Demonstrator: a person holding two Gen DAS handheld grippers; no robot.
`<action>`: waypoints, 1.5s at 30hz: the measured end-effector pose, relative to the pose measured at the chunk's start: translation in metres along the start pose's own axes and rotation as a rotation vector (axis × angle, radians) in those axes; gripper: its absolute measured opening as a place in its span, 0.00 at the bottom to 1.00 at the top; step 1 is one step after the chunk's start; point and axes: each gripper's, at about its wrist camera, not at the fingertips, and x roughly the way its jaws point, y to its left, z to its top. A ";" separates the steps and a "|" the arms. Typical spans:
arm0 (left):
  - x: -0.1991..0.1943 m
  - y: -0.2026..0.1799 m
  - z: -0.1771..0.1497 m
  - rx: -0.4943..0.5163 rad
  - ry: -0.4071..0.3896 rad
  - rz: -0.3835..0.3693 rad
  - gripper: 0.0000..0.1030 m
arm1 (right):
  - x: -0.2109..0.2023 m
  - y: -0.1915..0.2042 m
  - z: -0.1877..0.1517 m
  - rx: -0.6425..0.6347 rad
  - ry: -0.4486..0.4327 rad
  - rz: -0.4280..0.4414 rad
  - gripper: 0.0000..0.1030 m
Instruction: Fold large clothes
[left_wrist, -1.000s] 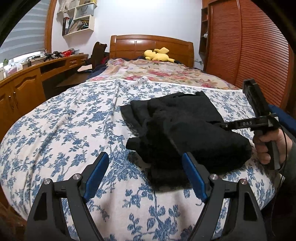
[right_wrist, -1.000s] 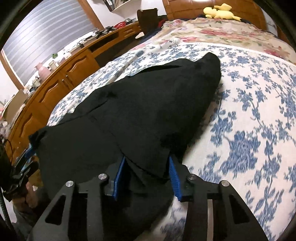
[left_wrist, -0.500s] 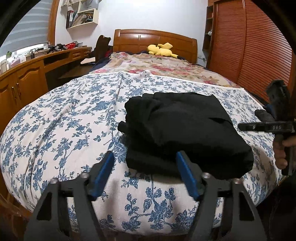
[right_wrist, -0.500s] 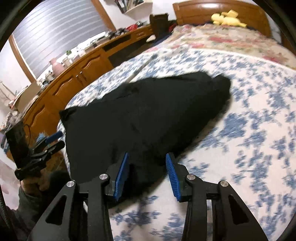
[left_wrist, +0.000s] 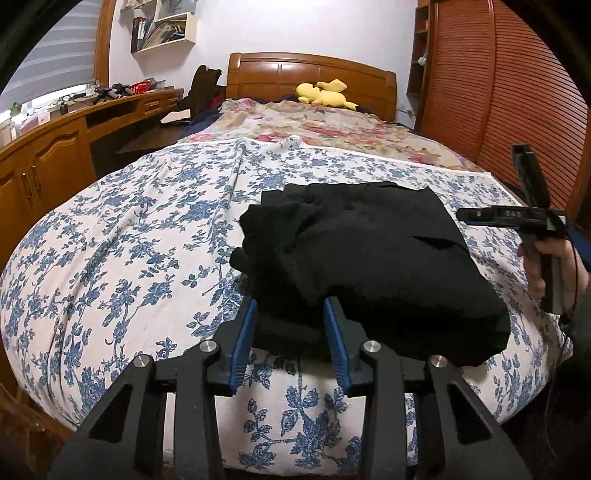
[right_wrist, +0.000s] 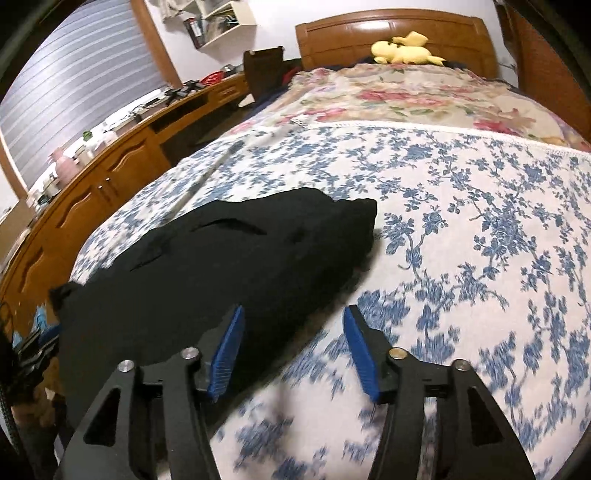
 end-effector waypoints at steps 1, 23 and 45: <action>0.001 0.001 0.000 -0.004 0.001 0.001 0.38 | 0.007 -0.005 0.003 0.014 0.003 0.003 0.61; 0.026 0.009 -0.009 -0.042 0.087 0.069 0.38 | 0.089 -0.007 0.041 0.080 0.108 0.112 0.76; 0.032 -0.004 -0.011 -0.046 0.146 0.051 0.12 | 0.071 0.014 0.034 -0.087 0.011 0.089 0.18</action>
